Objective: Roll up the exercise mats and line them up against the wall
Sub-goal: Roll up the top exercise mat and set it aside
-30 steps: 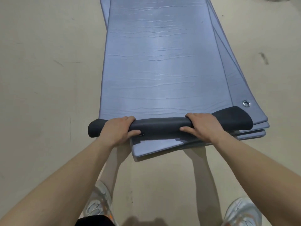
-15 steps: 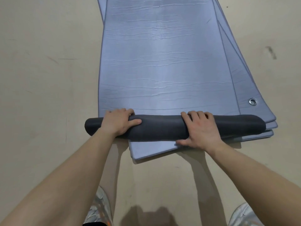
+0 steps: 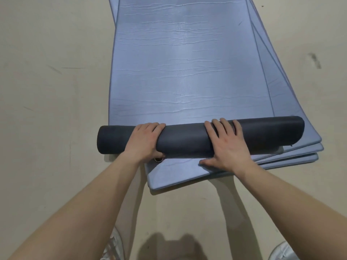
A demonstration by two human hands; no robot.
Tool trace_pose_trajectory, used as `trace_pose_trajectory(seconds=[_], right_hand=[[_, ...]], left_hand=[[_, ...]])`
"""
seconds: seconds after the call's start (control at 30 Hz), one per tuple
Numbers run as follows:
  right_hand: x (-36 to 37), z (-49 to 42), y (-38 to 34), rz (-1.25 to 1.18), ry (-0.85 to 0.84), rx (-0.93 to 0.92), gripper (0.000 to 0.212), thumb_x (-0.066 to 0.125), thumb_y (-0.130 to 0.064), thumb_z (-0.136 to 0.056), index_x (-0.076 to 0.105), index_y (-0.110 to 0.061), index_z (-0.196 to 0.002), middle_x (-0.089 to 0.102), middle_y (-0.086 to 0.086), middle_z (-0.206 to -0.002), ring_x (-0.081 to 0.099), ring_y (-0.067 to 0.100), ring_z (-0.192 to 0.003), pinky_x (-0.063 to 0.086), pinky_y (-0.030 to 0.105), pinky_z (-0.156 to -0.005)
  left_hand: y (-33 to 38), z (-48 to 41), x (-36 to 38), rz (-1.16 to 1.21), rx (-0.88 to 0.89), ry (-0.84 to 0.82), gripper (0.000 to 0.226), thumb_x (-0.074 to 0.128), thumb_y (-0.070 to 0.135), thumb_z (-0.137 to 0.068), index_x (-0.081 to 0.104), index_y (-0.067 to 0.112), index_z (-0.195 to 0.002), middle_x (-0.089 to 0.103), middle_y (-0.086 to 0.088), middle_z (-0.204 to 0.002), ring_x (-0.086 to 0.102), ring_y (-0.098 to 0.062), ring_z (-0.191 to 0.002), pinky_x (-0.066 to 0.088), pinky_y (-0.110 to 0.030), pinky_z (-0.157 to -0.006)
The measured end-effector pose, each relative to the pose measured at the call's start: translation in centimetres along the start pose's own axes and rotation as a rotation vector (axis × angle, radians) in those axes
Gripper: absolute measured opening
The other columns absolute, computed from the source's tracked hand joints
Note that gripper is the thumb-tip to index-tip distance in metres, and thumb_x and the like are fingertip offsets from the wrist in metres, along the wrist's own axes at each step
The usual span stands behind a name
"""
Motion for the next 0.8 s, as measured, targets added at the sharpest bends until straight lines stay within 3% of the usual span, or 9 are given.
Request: trace_pose_trajectory(seconds=[0.1, 0.2, 0.3, 0.43, 0.57, 0.63, 0.73, 0.8], right_hand=[[0.1, -1.9, 0.5, -0.086, -0.023, 0.062, 0.113, 0.067, -0.087, -0.057, 0.04, -0.024, -0.147, 0.05, 0.004, -0.142, 0.045, 0.028, -0.132, 0.023, 0.051, -0.118], [-0.5, -4.4, 1.6, -0.169, -0.134, 0.092, 0.11, 0.068, -0.089, -0.05, 0.046, -0.036, -0.144, 0.056, -0.002, -0.136, 0.055, 0.026, -0.121, 0.032, 0.045, -0.111], [-0.9, -5.9, 2.4, -0.206, -0.227, 0.087, 0.114, 0.066, -0.094, -0.046, 0.048, -0.039, -0.144, 0.061, -0.005, -0.13, 0.061, 0.024, -0.114, 0.043, 0.042, -0.1], [-2.1, -6.7, 3.0, -0.34, -0.401, 0.139, 0.111, 0.075, -0.089, -0.043, 0.054, -0.039, -0.141, 0.067, -0.009, -0.125, 0.062, 0.023, -0.113, 0.049, 0.037, -0.084], [-1.9, -2.1, 1.7, -0.436, -0.602, 0.139, 0.119, 0.078, -0.085, -0.043, 0.049, -0.035, -0.147, 0.064, -0.008, -0.131, 0.059, 0.022, -0.117, 0.05, 0.038, -0.096], [-1.5, 0.9, 0.5, -0.341, -0.506, 0.098, 0.12, 0.074, -0.083, -0.052, 0.037, -0.032, -0.154, 0.057, -0.004, -0.138, 0.053, 0.025, -0.124, 0.044, 0.04, -0.102], [-0.7, 4.3, -1.5, -0.137, -0.228, 0.049, 0.098, 0.069, -0.074, -0.063, 0.04, -0.031, -0.146, 0.056, -0.002, -0.137, 0.054, 0.026, -0.121, 0.035, 0.044, -0.108], [-0.9, 3.8, -1.5, -0.133, -0.221, 0.049, 0.088, 0.069, -0.068, -0.064, 0.043, -0.034, -0.14, 0.059, -0.004, -0.13, 0.058, 0.025, -0.115, 0.038, 0.043, -0.103]], left_hand=[[-0.1, -0.6, -0.2, -0.02, -0.009, -0.029, 0.104, 0.079, 0.057, -0.066, 0.036, 0.022, -0.153, 0.05, -0.001, -0.148, 0.047, -0.025, -0.135, 0.028, -0.043, -0.119], [0.4, -0.2, 0.0, -0.169, -0.043, 0.05, 0.109, 0.078, 0.058, -0.068, 0.025, 0.024, -0.156, 0.044, -0.004, -0.15, 0.042, -0.029, -0.138, 0.025, -0.052, -0.121], [0.2, -1.2, -1.0, -0.175, -0.058, 0.072, 0.1, 0.076, 0.057, -0.063, 0.032, 0.036, -0.149, 0.055, 0.001, -0.135, 0.054, -0.028, -0.118, 0.037, -0.044, -0.107], [-0.1, -2.8, -3.3, -0.033, -0.084, -0.12, 0.087, 0.077, 0.053, -0.062, 0.043, 0.041, -0.141, 0.062, 0.005, -0.114, 0.06, -0.025, -0.099, 0.045, -0.036, -0.082], [1.1, 0.0, -2.1, 0.044, -0.072, -0.405, 0.088, 0.083, 0.056, -0.06, 0.046, 0.045, -0.138, 0.066, 0.008, -0.115, 0.06, -0.021, -0.099, 0.055, -0.04, -0.088], [2.0, 1.6, -0.9, 0.086, -0.048, -0.517, 0.086, 0.085, 0.057, -0.062, 0.047, 0.045, -0.138, 0.066, 0.007, -0.121, 0.059, -0.02, -0.102, 0.053, -0.04, -0.091], [2.4, 2.2, -0.8, 0.105, -0.036, -0.56, 0.087, 0.086, 0.061, -0.061, 0.049, 0.044, -0.138, 0.065, 0.007, -0.125, 0.057, -0.02, -0.102, 0.051, -0.041, -0.094], [2.3, 2.5, -1.0, 0.091, -0.044, -0.503, 0.091, 0.084, 0.066, -0.06, 0.047, 0.044, -0.14, 0.064, 0.008, -0.126, 0.059, -0.021, -0.107, 0.051, -0.041, -0.094]])
Point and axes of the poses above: each hand's wrist, its own z-axis away from the middle knuckle, its own x-axis out of the palm, y = z × x, the point moved 7 cm from there along -z, towards the middle knuckle
